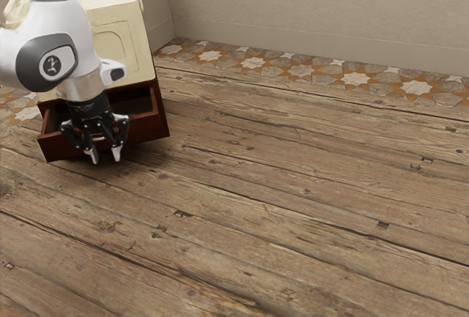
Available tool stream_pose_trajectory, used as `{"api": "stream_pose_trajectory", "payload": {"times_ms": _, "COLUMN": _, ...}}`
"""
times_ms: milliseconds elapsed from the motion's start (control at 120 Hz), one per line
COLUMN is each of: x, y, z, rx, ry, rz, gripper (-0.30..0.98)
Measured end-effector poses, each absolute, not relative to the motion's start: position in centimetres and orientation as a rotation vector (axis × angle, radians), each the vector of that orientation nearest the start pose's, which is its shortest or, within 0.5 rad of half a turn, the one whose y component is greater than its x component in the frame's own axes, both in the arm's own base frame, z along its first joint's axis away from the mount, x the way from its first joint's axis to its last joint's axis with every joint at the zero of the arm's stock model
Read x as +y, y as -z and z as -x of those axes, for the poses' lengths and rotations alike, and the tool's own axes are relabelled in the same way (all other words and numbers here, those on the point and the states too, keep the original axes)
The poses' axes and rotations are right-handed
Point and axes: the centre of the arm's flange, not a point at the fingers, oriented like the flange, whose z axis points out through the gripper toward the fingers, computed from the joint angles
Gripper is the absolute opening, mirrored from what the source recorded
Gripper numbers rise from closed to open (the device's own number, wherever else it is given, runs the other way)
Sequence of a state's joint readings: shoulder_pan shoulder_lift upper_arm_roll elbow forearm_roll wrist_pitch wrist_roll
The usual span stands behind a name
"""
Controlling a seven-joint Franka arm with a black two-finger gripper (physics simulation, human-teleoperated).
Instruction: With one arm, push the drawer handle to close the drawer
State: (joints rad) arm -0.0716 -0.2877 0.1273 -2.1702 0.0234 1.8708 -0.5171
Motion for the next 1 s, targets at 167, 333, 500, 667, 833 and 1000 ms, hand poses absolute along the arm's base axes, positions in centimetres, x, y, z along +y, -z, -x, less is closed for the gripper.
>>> {"api": "stream_pose_trajectory", "payload": {"times_ms": 167, "x": 7.7, "y": -45.8, "z": -47.5, "rx": -0.905, "ry": 0.069, "rz": 2.911, "gripper": 0.04}}
{"api": "stream_pose_trajectory", "payload": {"times_ms": 333, "x": 11.5, "y": -42.3, "z": -48.5, "rx": -0.931, "ry": 0.172, "rz": 2.86, "gripper": -0.05}}
{"api": "stream_pose_trajectory", "payload": {"times_ms": 500, "x": 11.9, "y": -42.0, "z": -50.1, "rx": -0.918, "ry": 0.33, "rz": 2.867, "gripper": -0.08}}
{"api": "stream_pose_trajectory", "payload": {"times_ms": 667, "x": 15.7, "y": -40.4, "z": -50.8, "rx": -1.087, "ry": 0.39, "rz": 2.829, "gripper": -0.09}}
{"api": "stream_pose_trajectory", "payload": {"times_ms": 833, "x": 17.9, "y": -40.3, "z": -51.3, "rx": -1.152, "ry": 0.446, "rz": 2.794, "gripper": -0.1}}
{"api": "stream_pose_trajectory", "payload": {"times_ms": 1000, "x": 18.9, "y": -40.3, "z": -52.5, "rx": -1.171, "ry": 0.479, "rz": 2.778, "gripper": -0.1}}
